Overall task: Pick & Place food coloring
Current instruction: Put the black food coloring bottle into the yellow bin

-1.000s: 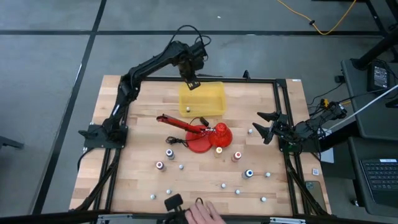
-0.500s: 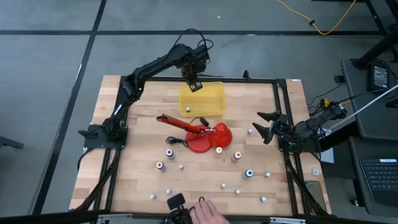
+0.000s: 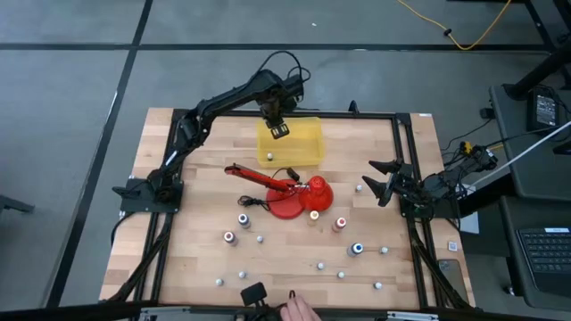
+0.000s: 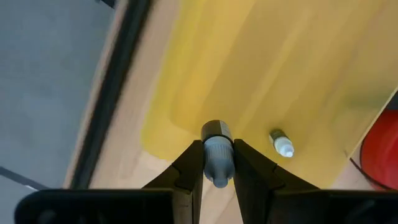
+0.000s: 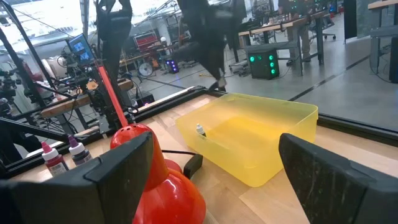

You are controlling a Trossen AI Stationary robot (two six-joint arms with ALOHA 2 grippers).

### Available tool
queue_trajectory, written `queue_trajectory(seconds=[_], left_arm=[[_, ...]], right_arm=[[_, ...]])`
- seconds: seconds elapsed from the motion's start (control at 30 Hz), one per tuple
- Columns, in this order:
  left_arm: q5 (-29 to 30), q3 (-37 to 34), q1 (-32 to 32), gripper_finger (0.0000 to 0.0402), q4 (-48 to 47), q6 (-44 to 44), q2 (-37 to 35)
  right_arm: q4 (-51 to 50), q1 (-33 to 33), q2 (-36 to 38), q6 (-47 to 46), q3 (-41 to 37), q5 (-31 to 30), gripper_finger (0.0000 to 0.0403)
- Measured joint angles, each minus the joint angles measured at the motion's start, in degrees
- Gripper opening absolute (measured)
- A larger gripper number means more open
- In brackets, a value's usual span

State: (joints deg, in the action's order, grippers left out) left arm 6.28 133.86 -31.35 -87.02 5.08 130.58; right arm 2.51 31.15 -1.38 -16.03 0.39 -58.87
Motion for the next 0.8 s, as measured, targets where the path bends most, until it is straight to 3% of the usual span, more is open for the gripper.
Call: queue_trajectory(seconds=[0.47, 0.8], left_arm=[[0.33, -0.28, 0.24, 0.0063, 3.63, -0.21, 5.83], [-0.01, -1.33, 0.77, 0.0063, 4.89, -1.35, 5.79]], right_arm=[[-0.01, -0.02, -0.01, 0.0, 0.01, 0.0, 0.0347], [-0.01, 0.01, -0.01, 0.0, -0.01, -0.01, 0.0347]])
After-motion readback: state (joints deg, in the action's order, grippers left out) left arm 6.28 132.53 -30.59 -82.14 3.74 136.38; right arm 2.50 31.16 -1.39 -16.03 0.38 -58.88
